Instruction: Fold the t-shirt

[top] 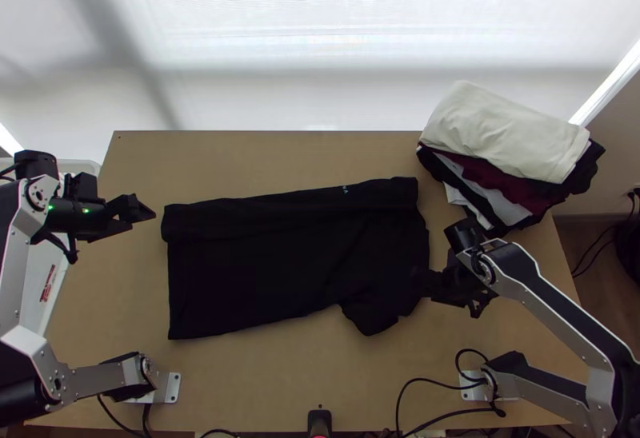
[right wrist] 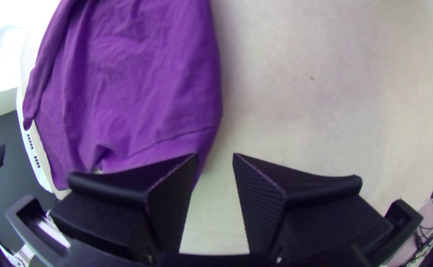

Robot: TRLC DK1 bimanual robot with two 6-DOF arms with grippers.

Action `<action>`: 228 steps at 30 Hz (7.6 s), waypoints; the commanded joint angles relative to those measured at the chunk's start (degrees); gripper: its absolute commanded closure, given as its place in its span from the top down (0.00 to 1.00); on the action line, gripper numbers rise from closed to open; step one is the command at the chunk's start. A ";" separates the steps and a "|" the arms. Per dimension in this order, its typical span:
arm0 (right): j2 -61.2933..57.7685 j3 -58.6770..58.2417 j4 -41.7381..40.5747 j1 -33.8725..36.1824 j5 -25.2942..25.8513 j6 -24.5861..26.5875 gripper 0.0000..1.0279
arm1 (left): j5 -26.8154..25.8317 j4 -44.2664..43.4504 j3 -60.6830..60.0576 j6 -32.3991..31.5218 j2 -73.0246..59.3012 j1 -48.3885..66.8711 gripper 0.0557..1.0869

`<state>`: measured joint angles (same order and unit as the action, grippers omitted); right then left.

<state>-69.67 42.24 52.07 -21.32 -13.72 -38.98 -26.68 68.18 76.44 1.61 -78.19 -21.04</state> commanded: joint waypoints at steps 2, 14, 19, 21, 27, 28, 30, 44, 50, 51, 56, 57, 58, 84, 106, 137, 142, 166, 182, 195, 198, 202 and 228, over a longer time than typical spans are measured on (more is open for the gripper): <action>-2.14 -1.46 -1.62 -0.21 -1.58 0.31 0.56 | 1.45 3.36 0.37 3.32 2.78 1.00 0.88; -6.53 -0.84 -6.37 -1.62 -2.37 -0.13 0.61 | 2.33 7.67 -0.51 7.18 7.62 2.32 0.88; -9.26 -0.49 -8.48 -2.41 -2.54 -0.31 0.61 | 2.86 8.37 -0.51 7.01 8.23 2.40 0.88; -9.70 -0.58 -8.74 -3.02 -2.54 -0.31 0.61 | 2.95 8.63 -0.51 6.92 8.58 2.40 0.88; -8.82 -0.49 -9.97 -3.20 -2.54 -0.13 0.09 | 3.30 11.09 -0.24 7.97 9.29 2.40 0.88; -8.38 -0.49 -10.15 -3.11 -2.54 -0.04 0.06 | 3.65 11.97 -0.42 8.50 9.55 2.76 0.88; -7.85 -0.31 -10.06 -3.20 -2.54 -0.04 0.05 | 6.55 12.76 -2.09 10.96 10.87 4.78 0.88; -7.06 3.46 -10.06 -2.15 -2.54 -0.83 0.03 | 26.50 21.20 -17.38 20.28 15.44 24.55 0.88; -7.94 5.05 -10.15 -2.15 -2.54 -0.83 0.03 | 27.47 18.39 -25.47 23.18 13.15 26.22 0.88; -8.03 5.22 -10.15 -2.15 -2.54 -0.83 0.03 | 27.47 16.90 -26.26 23.09 12.10 26.13 0.87; -8.20 6.01 -10.06 -2.15 -2.54 -1.01 0.03 | 26.94 15.14 -27.23 23.00 7.97 26.22 0.86; -8.20 6.10 -10.15 -1.97 -2.54 -1.01 0.03 | 26.50 13.91 -27.58 22.83 7.09 26.22 0.82; -8.20 6.19 -10.06 -1.88 -2.54 -1.10 0.03 | 26.32 12.24 -27.93 22.48 6.47 26.22 0.78; -7.67 6.89 -10.06 -0.12 -2.54 -0.92 0.03 | 23.51 2.22 -34.96 17.64 -0.82 30.44 0.04; -5.57 14.54 -8.13 2.69 -2.46 1.63 0.03 | 18.85 2.66 -21.43 20.01 1.38 16.47 0.04; -17.96 30.71 -7.60 4.36 -2.54 3.65 0.03 | 16.13 -4.81 -2.18 9.38 -8.47 7.24 0.04; -23.76 36.60 -7.60 4.71 -2.54 3.65 0.03 | 16.13 -4.90 0.28 8.41 -10.22 7.33 0.04; -40.72 50.57 -10.85 4.53 4.84 3.56 0.64 | 16.83 -8.33 10.04 -1.25 -23.85 9.61 0.52; -20.07 49.87 -16.48 -3.29 9.58 2.86 0.96 | 0.66 -15.89 2.39 2.00 -15.06 -0.32 0.91; -20.07 51.28 -14.11 -0.04 -2.46 -1.01 0.96 | -6.02 -20.46 -8.15 7.62 -15.50 -4.28 0.94; -20.86 53.03 -13.40 0.76 -3.78 -1.45 0.96 | -5.93 -22.57 -9.82 8.24 -16.29 -4.28 0.94; -21.74 54.35 -12.79 1.19 -4.48 -1.54 0.96 | -5.93 -23.45 -11.23 8.50 -17.52 -4.36 0.94; -24.20 57.61 -11.47 1.46 -4.65 -1.89 0.96 | -7.78 -31.62 -18.09 1.73 -23.94 7.77 0.93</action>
<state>-92.82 98.32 40.05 -20.40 -17.65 -39.46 -34.30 36.47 61.41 6.46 -99.77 -15.77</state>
